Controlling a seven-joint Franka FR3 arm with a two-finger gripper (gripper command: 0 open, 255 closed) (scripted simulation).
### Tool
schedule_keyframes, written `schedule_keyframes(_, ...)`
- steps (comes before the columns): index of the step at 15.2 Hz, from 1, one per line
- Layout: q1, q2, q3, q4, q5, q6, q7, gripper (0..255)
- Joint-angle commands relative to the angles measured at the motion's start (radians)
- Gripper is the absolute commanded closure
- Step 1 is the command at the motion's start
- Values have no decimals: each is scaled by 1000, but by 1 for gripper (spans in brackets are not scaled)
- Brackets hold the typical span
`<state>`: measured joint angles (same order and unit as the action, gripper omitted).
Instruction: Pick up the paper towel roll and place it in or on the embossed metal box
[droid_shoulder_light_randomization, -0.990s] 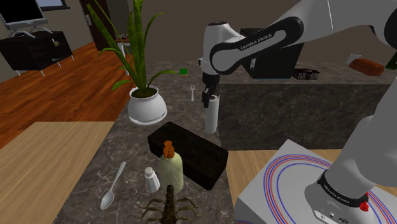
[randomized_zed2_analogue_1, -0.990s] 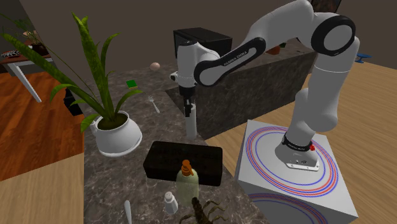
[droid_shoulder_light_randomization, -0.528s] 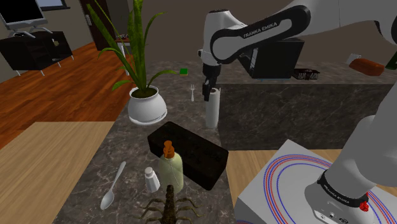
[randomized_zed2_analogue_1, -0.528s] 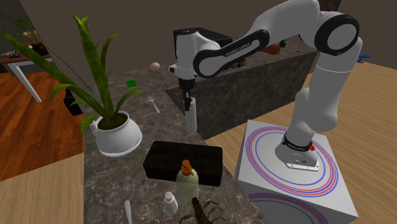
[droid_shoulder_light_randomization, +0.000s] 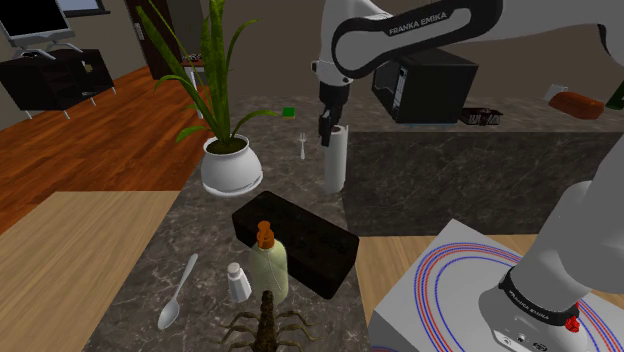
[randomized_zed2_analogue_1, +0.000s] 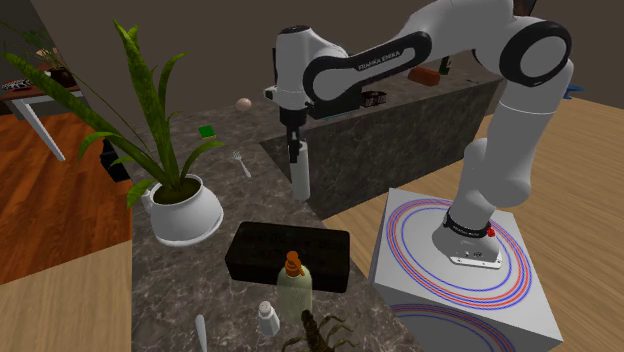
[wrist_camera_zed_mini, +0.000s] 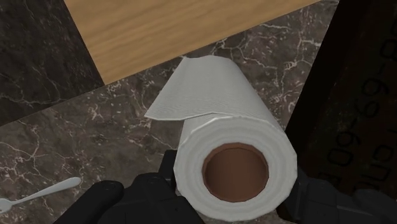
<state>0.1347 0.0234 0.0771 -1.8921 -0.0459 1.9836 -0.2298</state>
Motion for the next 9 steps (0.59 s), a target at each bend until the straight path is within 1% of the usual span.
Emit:
schedule_keyframes(1,1,-7,1,19,1,-26,0,255)
schedule_keyframes(9,1,-14,1,118,3,-132,-4,255)
